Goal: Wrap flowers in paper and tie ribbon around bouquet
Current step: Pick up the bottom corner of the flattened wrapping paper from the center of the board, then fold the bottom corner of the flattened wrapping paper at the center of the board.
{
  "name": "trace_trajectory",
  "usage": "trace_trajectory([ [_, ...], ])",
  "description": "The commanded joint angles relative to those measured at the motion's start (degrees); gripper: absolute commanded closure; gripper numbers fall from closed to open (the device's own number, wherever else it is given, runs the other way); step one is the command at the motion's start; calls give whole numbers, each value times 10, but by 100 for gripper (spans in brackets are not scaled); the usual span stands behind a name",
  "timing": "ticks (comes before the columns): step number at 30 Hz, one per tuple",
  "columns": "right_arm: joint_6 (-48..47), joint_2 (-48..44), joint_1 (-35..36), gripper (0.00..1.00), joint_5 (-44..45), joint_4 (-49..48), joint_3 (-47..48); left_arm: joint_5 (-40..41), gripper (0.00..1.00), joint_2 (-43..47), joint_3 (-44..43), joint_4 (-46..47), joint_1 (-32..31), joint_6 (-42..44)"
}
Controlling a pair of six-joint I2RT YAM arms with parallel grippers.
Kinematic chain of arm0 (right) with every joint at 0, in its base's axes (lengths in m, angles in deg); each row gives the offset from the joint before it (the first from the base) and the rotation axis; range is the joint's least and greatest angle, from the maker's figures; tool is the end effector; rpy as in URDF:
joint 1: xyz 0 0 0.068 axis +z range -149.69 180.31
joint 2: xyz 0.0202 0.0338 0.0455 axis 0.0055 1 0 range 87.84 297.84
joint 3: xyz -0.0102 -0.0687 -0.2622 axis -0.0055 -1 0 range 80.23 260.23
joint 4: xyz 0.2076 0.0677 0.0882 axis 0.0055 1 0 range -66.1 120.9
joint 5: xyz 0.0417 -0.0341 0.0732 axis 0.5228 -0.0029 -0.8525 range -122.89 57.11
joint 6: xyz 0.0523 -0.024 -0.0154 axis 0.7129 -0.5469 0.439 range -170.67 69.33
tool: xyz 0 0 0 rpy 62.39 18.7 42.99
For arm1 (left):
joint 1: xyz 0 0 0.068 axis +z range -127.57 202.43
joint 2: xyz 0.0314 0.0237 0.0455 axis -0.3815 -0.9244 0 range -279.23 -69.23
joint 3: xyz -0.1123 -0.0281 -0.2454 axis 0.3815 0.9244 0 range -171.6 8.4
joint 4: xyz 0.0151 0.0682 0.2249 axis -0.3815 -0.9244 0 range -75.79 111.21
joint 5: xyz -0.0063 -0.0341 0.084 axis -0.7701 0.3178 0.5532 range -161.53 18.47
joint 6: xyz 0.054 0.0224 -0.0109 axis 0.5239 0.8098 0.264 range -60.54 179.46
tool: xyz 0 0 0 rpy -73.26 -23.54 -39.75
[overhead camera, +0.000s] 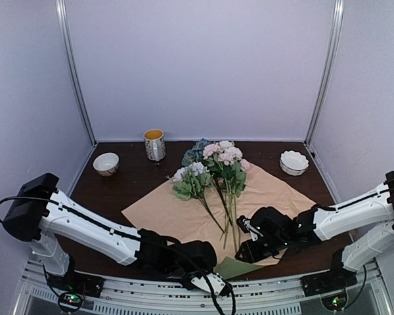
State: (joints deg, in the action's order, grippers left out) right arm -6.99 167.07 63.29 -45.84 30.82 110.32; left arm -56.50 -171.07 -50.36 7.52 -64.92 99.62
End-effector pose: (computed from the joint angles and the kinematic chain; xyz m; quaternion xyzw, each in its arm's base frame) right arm 0.0927 0.2034 0.1496 -0.1917 0.9314 0.2971 0.0867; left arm 0.0268 -0.3360 0.1688 0.8356 0.4537 0.0014 0.3098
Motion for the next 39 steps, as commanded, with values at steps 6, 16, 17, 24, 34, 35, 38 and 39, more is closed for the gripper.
trace_trajectory([
  [6, -97, -91, 2, 71, -84, 91, 53, -142, 100, 45, 4, -9, 57, -105],
  [16, -196, -207, -18, 63, -204, 83, 40, -300, 100, 42, 13, 12, 125, -162],
  [17, -197, -214, -18, 62, -208, 75, 34, -313, 100, 40, 13, 14, 131, -165],
  [24, -264, -266, -18, 50, -179, 64, 10, -361, 100, 26, 12, 19, 155, -175],
  [34, -267, -190, -19, 43, -133, 49, -5, -377, 100, 22, 14, 18, 165, -173],
  [35, -267, -183, -19, 42, -135, 48, -5, -378, 100, 22, 15, 17, 166, -173],
  [38, -266, -169, -18, 41, -139, 37, -13, -380, 100, 23, 16, 16, 166, -173],
  [39, -266, -165, -20, 41, -134, 38, -14, -380, 100, 22, 17, 17, 167, -173],
])
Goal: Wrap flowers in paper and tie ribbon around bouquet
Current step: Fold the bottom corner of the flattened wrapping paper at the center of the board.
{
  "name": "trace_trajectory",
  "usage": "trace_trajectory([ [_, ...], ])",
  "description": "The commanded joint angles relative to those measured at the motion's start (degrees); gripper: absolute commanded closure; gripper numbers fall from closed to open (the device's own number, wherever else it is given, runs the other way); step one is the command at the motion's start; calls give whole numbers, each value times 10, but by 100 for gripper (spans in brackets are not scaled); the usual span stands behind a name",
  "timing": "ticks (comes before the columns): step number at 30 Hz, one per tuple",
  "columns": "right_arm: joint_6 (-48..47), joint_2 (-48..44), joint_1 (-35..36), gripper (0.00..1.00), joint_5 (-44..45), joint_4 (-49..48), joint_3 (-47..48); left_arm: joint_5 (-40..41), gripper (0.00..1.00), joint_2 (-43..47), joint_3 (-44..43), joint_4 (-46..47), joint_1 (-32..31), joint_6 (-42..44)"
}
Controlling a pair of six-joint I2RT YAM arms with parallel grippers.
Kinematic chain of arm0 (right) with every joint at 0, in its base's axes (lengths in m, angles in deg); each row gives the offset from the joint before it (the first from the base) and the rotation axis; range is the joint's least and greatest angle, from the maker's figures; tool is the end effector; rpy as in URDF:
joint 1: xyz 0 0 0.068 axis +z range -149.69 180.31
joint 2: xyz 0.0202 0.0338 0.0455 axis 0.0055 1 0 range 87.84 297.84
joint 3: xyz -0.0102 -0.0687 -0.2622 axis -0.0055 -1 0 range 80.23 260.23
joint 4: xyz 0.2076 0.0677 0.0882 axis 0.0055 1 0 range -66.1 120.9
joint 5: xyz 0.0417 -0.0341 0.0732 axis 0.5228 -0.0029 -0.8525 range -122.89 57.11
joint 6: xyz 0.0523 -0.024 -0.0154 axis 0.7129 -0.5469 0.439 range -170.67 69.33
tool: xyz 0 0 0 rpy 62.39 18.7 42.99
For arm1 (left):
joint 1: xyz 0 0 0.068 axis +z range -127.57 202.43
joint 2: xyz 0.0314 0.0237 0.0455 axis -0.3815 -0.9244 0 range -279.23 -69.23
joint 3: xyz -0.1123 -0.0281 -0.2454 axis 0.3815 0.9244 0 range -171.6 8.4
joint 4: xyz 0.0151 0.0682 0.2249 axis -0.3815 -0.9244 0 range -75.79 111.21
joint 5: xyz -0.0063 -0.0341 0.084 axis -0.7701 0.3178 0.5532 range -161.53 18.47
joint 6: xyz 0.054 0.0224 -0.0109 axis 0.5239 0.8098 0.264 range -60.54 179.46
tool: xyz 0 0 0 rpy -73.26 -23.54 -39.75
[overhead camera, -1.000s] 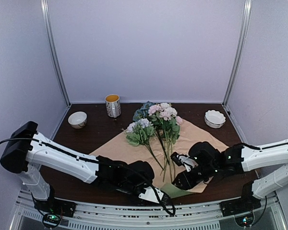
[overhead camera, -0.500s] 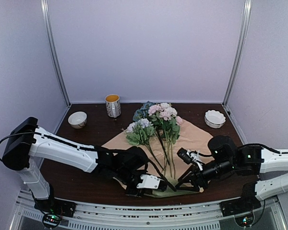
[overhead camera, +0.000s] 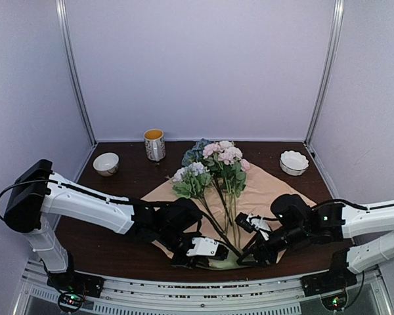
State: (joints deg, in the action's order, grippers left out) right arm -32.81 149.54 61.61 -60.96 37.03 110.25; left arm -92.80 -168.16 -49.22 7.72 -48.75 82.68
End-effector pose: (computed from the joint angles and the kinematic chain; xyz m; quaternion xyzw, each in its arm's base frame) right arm 0.0739 0.1780 0.2022 -0.4180 0.7976 0.4101 0.1446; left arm 0.0913 -0.3169 0.1809 0.7253 0.5956 -0.2815 0.1999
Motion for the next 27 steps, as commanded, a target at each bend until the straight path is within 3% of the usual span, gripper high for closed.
trace_trajectory([
  [1, -8, 11, -5, 41, 28, -18, -12, -17, 100, -7, 5, 14, 5, -3],
  [9, -20, -16, -49, 40, 42, 31, -13, -20, 100, -8, 0, 1, 5, 3],
  [14, 0, -8, -49, 32, -34, -27, -44, -21, 100, -10, -1, 0, 5, 3],
  [19, 5, -2, -49, 37, -105, -72, -66, -19, 100, -10, -2, -4, 5, 3],
  [21, 8, 4, -49, 45, -112, -86, -68, -20, 100, -10, -1, -2, 6, 4],
  [22, 9, 9, -49, 54, -121, -88, -64, -20, 100, -11, -1, -3, 6, 4],
  [24, 9, 16, -50, 88, -137, -89, -55, -19, 100, -10, -4, -7, 6, 3],
  [25, 7, 16, -49, 100, -137, -89, -54, -19, 100, -9, -4, -11, 6, 2],
  [27, -4, 13, -52, 100, -137, -80, -52, -21, 92, -7, -8, -22, 8, -1],
])
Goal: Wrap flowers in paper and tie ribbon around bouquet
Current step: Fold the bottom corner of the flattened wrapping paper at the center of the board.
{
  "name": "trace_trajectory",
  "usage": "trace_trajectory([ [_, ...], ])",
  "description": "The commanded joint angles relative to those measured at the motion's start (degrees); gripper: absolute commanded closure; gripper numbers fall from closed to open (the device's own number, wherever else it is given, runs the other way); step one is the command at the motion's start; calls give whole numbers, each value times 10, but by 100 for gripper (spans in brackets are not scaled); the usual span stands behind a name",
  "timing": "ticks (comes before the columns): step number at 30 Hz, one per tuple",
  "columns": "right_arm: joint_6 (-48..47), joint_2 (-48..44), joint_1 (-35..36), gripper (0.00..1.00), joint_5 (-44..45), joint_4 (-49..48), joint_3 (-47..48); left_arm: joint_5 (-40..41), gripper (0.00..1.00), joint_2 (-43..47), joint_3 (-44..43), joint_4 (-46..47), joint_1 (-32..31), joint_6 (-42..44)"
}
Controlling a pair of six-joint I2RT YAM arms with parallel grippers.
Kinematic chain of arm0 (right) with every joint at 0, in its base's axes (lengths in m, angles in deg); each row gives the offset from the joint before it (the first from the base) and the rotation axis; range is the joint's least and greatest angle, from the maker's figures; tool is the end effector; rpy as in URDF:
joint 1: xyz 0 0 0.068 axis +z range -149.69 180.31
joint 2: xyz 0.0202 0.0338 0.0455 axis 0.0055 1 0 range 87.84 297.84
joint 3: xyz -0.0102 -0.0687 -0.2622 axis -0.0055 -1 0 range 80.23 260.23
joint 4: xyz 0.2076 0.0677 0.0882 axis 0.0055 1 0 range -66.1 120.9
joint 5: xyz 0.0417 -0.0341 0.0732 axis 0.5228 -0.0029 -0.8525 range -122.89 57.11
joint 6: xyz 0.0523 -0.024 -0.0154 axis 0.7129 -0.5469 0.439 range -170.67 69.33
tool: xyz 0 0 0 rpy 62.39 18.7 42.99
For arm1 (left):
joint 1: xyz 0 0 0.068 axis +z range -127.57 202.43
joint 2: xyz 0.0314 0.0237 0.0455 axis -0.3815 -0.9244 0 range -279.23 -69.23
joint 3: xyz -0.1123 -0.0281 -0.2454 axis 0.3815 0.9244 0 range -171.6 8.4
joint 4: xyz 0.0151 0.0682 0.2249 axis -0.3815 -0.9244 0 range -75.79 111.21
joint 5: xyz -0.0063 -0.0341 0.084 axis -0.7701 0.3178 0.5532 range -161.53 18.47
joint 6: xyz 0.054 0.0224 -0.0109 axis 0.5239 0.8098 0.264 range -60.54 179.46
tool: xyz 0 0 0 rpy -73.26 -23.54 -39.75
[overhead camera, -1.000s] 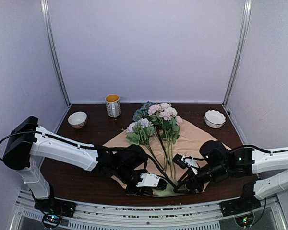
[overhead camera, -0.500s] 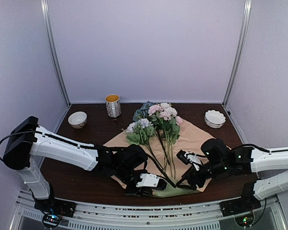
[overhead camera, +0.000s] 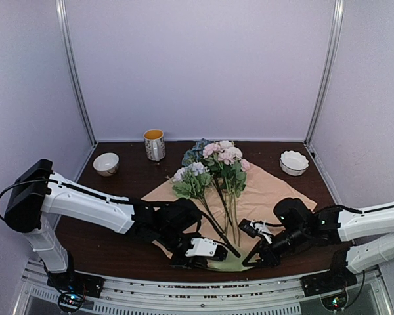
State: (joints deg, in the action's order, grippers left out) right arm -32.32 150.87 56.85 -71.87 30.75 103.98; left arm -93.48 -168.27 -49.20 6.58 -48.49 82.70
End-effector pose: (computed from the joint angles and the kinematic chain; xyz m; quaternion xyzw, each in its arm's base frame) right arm 0.0772 0.1668 0.1785 -0.4038 0.7856 0.4599 0.0914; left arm 0.0916 -0.3148 0.1791 0.7255 0.5988 -0.2824 0.1883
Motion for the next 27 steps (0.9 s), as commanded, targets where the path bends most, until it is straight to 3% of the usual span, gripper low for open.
trace_trajectory([
  [1, -13, -1, -6, 100, -25, -10, 13, -20, 84, -5, -11, -24, 7, -4],
  [5, -19, 0, -13, 100, -13, 7, 21, -31, 53, 4, -31, -87, 14, -8],
  [8, -24, 9, -16, 100, -6, 17, 29, -40, 45, 25, -33, -121, 16, -9],
  [12, -31, 29, -21, 100, 22, 47, 46, -44, 47, 51, -41, -155, 21, -7],
  [15, -28, 44, -32, 100, 49, 60, 54, -21, 54, 73, -15, -88, 43, -53],
  [20, -20, 78, -39, 100, 78, 50, 70, 140, 67, 9, -14, -62, 64, -98],
  [27, -34, 138, -42, 100, 116, 65, 106, 151, 68, -40, 5, -73, 63, -81],
])
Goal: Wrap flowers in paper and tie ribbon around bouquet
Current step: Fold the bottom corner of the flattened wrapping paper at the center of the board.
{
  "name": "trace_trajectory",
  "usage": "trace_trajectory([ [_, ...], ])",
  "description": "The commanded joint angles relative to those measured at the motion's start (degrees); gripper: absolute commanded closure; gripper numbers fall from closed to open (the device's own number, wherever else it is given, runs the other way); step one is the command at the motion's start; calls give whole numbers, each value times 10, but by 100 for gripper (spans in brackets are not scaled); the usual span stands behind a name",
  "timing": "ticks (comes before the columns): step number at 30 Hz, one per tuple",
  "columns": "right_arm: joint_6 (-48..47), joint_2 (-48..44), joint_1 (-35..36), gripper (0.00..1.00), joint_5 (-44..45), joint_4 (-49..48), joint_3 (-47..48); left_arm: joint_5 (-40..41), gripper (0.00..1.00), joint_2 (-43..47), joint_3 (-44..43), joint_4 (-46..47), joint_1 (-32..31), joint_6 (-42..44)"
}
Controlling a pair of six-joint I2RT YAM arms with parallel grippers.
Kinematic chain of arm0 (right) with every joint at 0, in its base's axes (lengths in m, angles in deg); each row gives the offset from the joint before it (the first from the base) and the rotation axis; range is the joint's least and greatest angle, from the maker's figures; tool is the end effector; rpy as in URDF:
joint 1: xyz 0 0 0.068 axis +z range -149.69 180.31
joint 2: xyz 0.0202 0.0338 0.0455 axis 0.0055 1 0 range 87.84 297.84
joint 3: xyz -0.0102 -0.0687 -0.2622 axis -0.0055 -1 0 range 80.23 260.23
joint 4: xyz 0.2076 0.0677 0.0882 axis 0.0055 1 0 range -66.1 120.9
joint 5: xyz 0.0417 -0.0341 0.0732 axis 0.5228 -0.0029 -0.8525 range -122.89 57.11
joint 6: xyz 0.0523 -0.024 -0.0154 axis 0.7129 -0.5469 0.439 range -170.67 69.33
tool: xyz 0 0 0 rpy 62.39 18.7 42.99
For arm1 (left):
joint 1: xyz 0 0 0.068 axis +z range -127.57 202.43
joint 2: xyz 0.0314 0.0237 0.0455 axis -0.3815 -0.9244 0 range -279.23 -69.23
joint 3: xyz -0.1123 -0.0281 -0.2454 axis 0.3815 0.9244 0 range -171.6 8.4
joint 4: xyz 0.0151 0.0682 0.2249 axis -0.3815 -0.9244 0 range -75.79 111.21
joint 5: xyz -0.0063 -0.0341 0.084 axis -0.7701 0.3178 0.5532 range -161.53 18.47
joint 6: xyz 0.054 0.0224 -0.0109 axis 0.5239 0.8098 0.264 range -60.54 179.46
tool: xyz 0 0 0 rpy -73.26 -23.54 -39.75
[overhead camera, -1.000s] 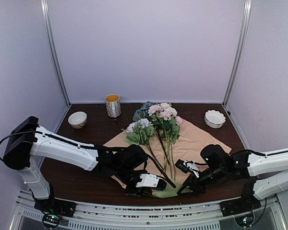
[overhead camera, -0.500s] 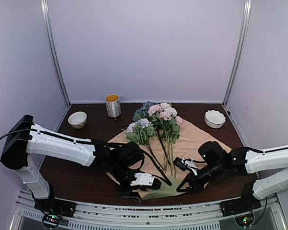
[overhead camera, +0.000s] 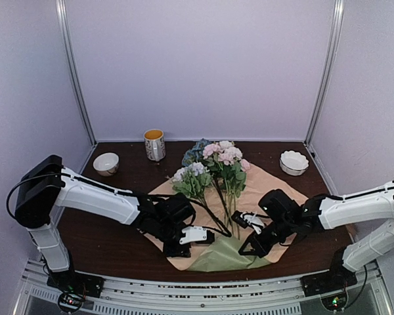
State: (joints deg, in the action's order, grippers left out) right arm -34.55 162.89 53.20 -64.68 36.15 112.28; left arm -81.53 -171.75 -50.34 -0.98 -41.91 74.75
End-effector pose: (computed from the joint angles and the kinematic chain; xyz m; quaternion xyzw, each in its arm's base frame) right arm 0.1114 0.1856 0.1715 -0.3670 0.8452 0.3781 0.0886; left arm 0.1329 -0.2941 0.1561 0.6378 0.7368 -0.1637 0.1532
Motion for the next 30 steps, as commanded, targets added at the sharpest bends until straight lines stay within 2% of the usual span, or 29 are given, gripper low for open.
trace_trajectory([
  [1, -11, 23, -7, 100, 49, 11, 26, 32, 68, -6, 20, 1, -3, 0],
  [6, -8, 41, -9, 100, 58, 6, 35, 34, 68, 3, 26, 0, -3, 5],
  [10, -1, 55, -13, 100, 61, 3, 37, 51, 68, 47, 26, 24, -7, 4],
  [16, 18, 77, -14, 100, 42, -24, 40, 143, 69, 75, -14, 32, -89, 67],
  [20, 25, 87, -14, 100, 38, -34, 37, 112, 69, 57, -17, 53, -111, 85],
  [25, 37, 95, -13, 98, 35, -39, 41, 128, 70, -15, -35, 32, -118, 104],
  [30, 44, 84, -14, 91, 51, -18, 46, 103, 71, -42, -20, 19, -123, 104],
])
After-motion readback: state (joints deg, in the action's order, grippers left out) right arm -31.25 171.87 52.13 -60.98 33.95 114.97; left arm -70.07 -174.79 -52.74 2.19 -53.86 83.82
